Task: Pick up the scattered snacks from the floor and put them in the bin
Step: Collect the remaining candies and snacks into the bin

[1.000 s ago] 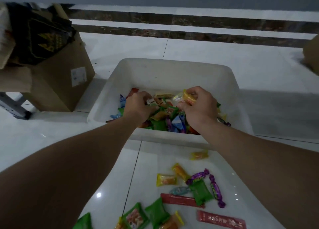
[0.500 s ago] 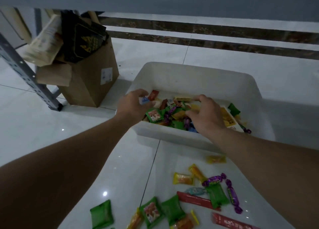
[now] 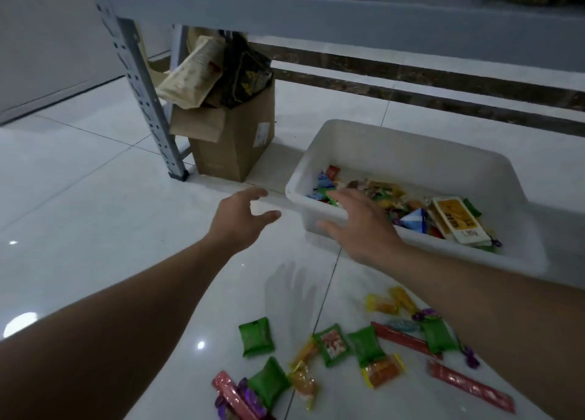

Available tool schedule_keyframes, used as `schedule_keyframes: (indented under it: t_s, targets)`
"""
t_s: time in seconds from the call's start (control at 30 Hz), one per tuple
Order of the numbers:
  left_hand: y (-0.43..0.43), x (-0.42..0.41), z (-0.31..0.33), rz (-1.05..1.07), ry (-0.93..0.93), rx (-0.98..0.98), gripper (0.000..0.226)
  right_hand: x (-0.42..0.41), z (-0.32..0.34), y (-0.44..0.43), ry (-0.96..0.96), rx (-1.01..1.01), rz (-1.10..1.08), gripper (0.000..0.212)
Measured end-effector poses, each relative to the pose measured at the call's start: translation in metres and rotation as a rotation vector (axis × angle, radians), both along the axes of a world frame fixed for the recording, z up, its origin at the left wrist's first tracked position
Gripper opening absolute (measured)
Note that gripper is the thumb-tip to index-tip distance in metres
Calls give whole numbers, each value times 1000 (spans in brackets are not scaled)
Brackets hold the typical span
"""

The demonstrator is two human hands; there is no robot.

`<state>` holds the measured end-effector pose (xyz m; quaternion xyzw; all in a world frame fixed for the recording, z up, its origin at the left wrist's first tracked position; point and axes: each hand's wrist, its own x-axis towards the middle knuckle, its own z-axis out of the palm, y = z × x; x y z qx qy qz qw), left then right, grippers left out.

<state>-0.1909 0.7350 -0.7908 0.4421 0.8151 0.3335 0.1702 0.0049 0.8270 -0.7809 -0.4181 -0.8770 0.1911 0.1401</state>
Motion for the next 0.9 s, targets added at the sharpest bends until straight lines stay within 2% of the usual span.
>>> schedule_keyframes:
  t_s: [0.23,0.43,0.7,0.9]
  targets:
    - [-57,-13,-37,-109,60,-216,58,-5,-30,-34,-177,-61,166,65]
    - [-90,-4,-80,-220,9,-383,64,0,-49,-50,-347,-124,310,65]
    - [-102,14,-123,-378,85,-583,59,19,-83,-69,-486,-226,342,62]
    - [-91,27,-134,-439,96,-598,62,37,-110,-68,-597,-276,325,62]
